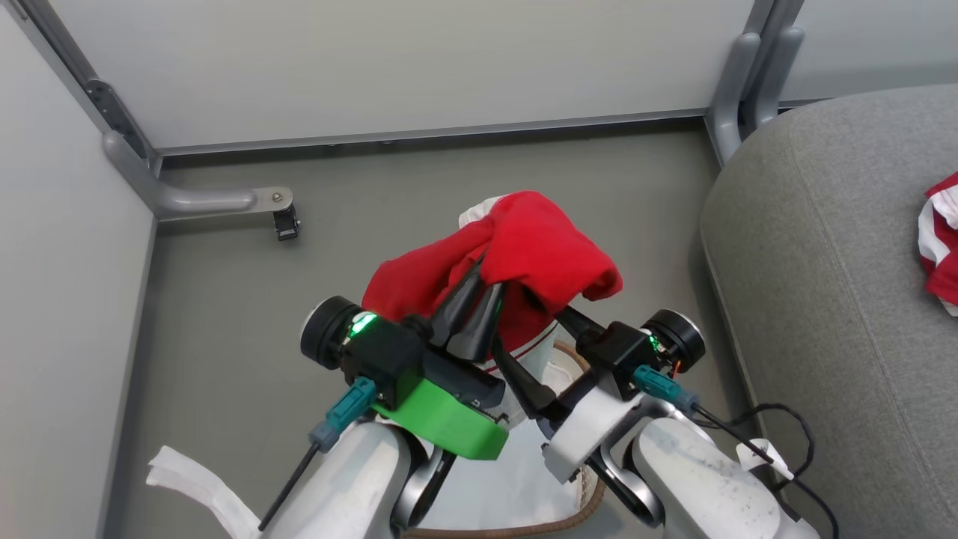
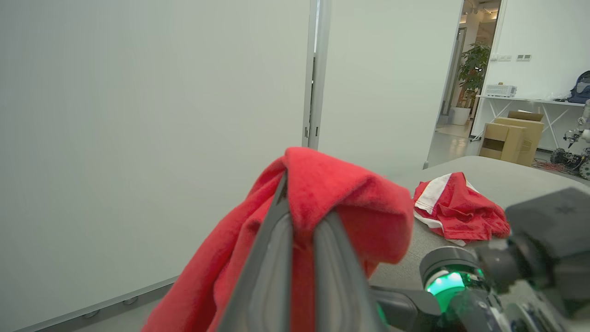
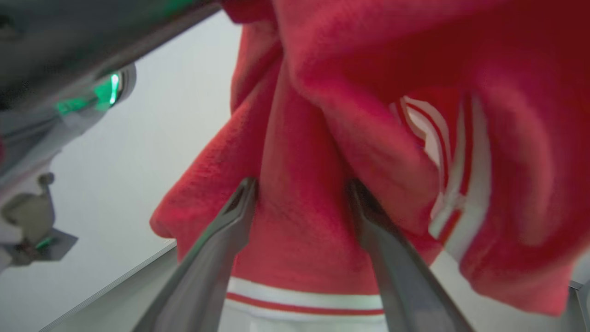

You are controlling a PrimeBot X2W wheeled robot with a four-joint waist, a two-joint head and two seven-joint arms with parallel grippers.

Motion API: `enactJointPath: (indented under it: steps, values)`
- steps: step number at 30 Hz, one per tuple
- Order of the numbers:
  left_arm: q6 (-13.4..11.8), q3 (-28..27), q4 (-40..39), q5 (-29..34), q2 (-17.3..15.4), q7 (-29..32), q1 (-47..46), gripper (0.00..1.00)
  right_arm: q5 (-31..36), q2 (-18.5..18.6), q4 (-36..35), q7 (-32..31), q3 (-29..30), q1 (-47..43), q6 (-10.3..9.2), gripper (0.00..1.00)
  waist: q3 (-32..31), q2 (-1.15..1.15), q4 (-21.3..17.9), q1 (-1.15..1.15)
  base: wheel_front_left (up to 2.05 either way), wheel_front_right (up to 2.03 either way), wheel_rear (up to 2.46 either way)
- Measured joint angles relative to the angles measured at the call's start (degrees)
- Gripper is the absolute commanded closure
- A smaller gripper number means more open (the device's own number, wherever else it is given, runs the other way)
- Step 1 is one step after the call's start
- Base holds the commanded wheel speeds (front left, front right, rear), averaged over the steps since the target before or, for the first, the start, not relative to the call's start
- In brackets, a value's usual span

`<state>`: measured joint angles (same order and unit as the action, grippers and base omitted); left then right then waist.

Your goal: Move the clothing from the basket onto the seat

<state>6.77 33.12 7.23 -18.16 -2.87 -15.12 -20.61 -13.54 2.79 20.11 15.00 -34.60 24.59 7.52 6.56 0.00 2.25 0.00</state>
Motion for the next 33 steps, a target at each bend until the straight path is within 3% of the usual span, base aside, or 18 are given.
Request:
enactJointPath:
  steps: [6,7,8,17,18,19,20,21,33]
  values:
    - [-0.6,1.8,-0.3,-1.1,0.0,0.0,-0.6,1.00,-0.3,0.0,2.4,0.0,-1.2,2.1,0.00,0.03,0.0,0.00,0.9,0.00,0.00,0.00,0.00]
    - [-0.7,2.0,-0.3,-1.2,0.0,0.0,-0.6,1.00,-0.5,0.0,3.1,0.0,-1.5,2.2,0.00,0.59,0.0,0.00,1.0,0.00,0.00,0.00,0.00]
    - [-0.7,2.1,-0.3,-1.5,0.0,0.0,-0.6,1.00,-1.1,0.0,3.8,0.0,-1.9,2.4,0.00,1.00,0.0,0.00,1.1,0.00,0.00,0.00,0.00]
    - [-1.3,0.8,0.1,-1.3,0.0,0.0,-0.6,1.00,-2.5,0.0,5.2,0.0,-1.1,3.1,0.00,1.00,0.3,0.00,0.6,0.00,0.00,0.00,0.00]
    - [-1.4,0.4,0.1,-1.2,0.0,0.0,-0.6,0.93,-2.6,0.0,5.1,0.0,-0.9,3.0,0.00,1.00,0.4,0.00,0.3,0.00,0.00,0.00,0.00]
    - [-1.6,0.2,0.2,-0.8,0.0,0.0,-0.6,0.64,-2.6,0.0,4.9,0.0,-0.6,3.0,0.00,1.00,0.4,0.00,0.1,0.00,0.00,0.00,0.00]
    - [-1.6,0.0,0.6,-0.5,0.0,0.0,-0.6,0.14,-2.6,0.0,4.5,0.0,-0.3,2.9,0.00,1.00,0.5,0.00,-0.2,0.00,0.00,0.00,0.00]
    - [-1.7,-0.3,0.6,-0.2,0.0,0.0,-0.5,0.00,-2.5,0.0,4.2,0.0,0.2,2.7,0.00,1.00,0.6,0.00,-0.6,0.00,0.00,0.00,0.00]
    - [-1.4,-3.7,3.4,2.9,0.1,0.0,0.6,0.00,-1.0,0.1,-0.3,0.0,5.6,-1.1,0.00,1.00,1.7,0.00,-8.4,0.00,0.00,0.00,0.00]
